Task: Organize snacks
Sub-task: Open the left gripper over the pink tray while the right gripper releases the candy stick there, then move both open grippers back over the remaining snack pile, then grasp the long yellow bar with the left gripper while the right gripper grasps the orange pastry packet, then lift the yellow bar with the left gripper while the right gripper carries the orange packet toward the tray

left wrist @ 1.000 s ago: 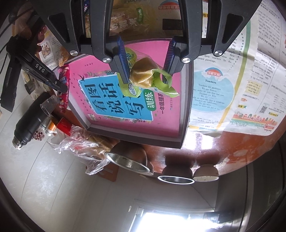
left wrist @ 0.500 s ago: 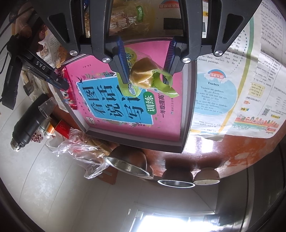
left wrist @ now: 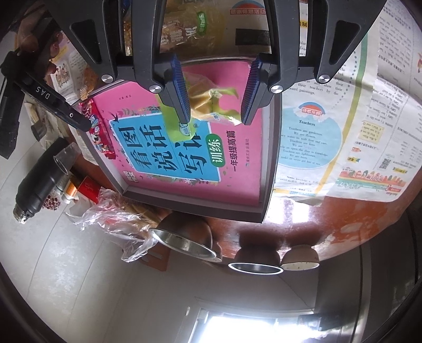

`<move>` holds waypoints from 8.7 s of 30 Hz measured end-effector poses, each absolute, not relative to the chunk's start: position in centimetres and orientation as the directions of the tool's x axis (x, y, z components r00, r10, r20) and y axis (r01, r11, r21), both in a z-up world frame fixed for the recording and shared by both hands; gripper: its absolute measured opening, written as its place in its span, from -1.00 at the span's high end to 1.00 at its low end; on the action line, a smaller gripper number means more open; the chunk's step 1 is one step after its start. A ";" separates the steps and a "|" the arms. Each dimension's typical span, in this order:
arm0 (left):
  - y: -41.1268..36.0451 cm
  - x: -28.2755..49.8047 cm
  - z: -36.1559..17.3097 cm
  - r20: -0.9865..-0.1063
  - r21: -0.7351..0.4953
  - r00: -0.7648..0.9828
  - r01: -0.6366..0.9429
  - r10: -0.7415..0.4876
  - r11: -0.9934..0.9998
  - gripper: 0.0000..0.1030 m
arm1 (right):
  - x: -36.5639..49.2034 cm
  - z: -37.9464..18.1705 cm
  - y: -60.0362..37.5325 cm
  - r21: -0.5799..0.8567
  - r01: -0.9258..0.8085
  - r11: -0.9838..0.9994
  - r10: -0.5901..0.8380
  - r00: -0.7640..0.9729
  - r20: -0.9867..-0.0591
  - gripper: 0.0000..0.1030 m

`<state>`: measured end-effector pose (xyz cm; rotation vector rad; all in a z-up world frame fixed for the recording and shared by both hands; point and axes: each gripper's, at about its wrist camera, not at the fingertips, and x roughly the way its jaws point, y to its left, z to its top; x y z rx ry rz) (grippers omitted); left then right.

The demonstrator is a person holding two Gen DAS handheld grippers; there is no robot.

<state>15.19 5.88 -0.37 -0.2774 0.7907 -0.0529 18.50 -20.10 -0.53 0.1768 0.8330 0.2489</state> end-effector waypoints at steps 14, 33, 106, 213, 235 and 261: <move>5.9 14.4 0.3 -0.688 -0.259 0.711 -0.058 -0.142 0.964 -0.08 | 17.2 0.4 -20.6 0.252 -0.151 0.956 0.288 0.658 -0.696 0.01; 5.3 11.5 2.4 -0.671 -0.263 0.723 -0.029 -0.161 0.964 -0.12 | 14.3 2.4 -20.6 0.277 -0.196 0.941 0.335 0.669 -0.663 -0.16; 0.3 3.6 -2.4 -0.772 -0.485 0.476 -0.012 -0.422 0.874 -0.13 | 10.0 0.4 -20.0 0.292 -0.245 0.924 0.381 0.598 -0.704 -0.19; 1.6 15.2 3.6 -0.605 -0.431 0.712 0.082 -0.355 0.899 0.64 | 14.9 4.4 -17.9 0.253 -0.310 0.917 0.400 0.723 -0.564 0.54; 1.6 18.6 -0.9 -0.688 -0.395 0.635 0.076 -0.350 0.916 0.64 | 17.6 1.7 -15.9 0.241 -0.289 0.926 0.376 0.679 -0.631 0.54; 0.5 18.9 -2.0 -0.699 -0.419 0.602 0.094 -0.387 0.903 0.63 | 18.7 -1.3 -15.1 0.239 -0.261 0.935 0.351 0.606 -0.713 0.54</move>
